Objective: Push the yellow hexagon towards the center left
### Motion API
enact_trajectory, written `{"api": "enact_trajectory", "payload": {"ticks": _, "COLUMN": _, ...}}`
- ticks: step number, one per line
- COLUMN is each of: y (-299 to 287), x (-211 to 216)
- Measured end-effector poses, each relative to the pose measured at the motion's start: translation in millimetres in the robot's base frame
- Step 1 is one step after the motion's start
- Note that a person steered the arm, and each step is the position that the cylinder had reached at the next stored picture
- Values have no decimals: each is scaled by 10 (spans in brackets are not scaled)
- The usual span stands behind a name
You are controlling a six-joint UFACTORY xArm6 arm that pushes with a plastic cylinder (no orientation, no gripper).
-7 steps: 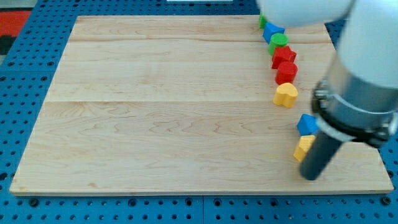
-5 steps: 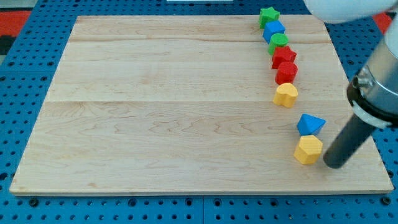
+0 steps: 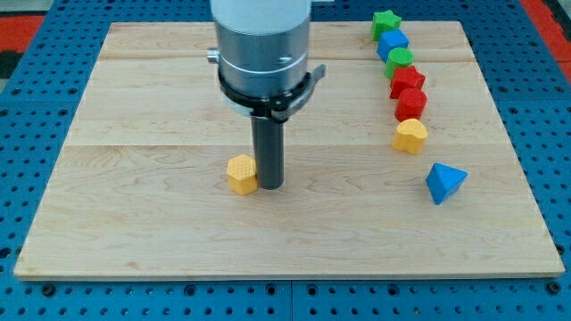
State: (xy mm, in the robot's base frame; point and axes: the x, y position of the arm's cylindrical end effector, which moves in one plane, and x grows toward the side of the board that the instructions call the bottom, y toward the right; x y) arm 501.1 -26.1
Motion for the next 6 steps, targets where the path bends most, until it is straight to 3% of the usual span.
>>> {"api": "enact_trajectory", "payload": {"ticks": 2, "y": -59, "x": 94}}
{"api": "enact_trajectory", "payload": {"ticks": 4, "y": -910, "x": 110}}
{"api": "enact_trajectory", "payload": {"ticks": 5, "y": -697, "x": 31}}
{"api": "enact_trajectory", "payload": {"ticks": 6, "y": -899, "x": -349}}
